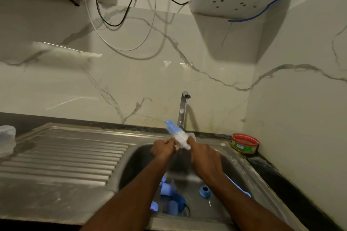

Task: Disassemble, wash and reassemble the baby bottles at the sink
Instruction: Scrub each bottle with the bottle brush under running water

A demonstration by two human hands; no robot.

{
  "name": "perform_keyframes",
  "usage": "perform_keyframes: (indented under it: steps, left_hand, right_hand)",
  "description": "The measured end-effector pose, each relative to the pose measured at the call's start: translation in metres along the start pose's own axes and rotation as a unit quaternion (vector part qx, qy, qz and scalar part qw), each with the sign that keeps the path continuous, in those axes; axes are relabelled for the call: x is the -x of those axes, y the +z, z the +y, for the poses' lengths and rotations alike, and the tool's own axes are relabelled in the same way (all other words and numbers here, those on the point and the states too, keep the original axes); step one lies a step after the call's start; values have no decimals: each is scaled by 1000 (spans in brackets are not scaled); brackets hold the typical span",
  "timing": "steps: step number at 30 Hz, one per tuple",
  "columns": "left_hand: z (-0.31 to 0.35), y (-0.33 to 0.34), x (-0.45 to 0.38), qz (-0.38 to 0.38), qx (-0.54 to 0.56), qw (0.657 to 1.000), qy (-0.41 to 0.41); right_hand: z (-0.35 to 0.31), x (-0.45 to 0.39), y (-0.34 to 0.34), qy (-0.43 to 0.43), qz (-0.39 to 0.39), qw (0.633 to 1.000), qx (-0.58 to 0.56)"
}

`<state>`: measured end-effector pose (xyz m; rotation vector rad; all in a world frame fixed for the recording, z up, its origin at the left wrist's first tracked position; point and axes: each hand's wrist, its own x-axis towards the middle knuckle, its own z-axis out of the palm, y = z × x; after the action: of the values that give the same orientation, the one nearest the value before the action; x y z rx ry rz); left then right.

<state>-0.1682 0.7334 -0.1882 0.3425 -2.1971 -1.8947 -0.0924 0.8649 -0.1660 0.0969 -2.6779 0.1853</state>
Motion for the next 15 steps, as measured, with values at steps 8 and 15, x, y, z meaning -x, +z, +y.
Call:
perform_keyframes:
  steps: [8,15]
  left_hand:
    - [-2,4,8,-130,140,981,23]
    - [-7,1,8,-238,-66,940,237]
  right_hand:
    - [26,-6,-2,84,71,990,-88]
    - [36,-13,-2,142,101,970,-171]
